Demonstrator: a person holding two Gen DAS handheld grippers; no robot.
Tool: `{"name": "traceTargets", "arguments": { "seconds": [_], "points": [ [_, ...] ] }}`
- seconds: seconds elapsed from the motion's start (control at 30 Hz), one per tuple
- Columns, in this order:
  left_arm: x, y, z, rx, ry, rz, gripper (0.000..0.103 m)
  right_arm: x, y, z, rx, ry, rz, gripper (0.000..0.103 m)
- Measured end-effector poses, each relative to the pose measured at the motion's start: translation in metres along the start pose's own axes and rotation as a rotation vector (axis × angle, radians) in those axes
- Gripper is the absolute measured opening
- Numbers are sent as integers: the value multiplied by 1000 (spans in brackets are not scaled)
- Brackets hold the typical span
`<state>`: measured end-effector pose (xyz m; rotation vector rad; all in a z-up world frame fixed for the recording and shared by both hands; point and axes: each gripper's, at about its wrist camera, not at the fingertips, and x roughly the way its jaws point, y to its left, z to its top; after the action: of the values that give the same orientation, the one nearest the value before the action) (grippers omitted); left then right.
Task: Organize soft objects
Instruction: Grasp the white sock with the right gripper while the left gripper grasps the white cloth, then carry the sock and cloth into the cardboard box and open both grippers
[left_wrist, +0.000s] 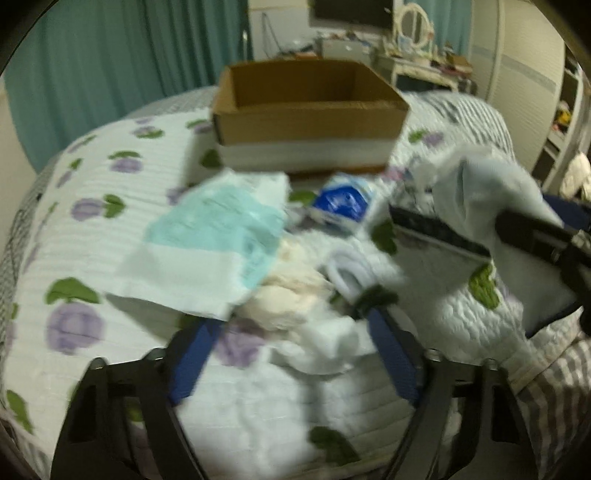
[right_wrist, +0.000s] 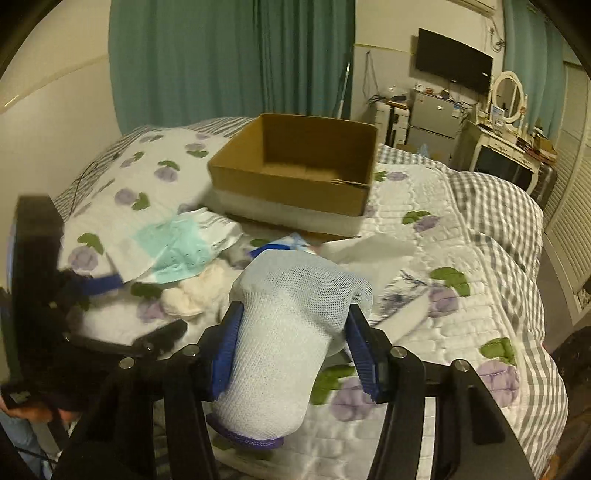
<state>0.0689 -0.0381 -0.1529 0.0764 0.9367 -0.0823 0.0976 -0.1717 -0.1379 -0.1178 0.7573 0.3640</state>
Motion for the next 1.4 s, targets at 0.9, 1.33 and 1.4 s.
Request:
{"name": "traceTargets", "arguments": {
  "seconds": [0.9, 1.33, 1.4],
  "points": [
    [-74, 22, 48, -16, -178, -43, 25, -45, 1, 21, 7, -93, 28, 55],
    [-76, 30, 166, 38, -343, 15, 25, -46, -13, 151, -81, -273, -18, 55],
    [-65, 33, 188, 44, -352, 32, 25, -30, -17, 169, -78, -271, -6, 54]
  ]
}}
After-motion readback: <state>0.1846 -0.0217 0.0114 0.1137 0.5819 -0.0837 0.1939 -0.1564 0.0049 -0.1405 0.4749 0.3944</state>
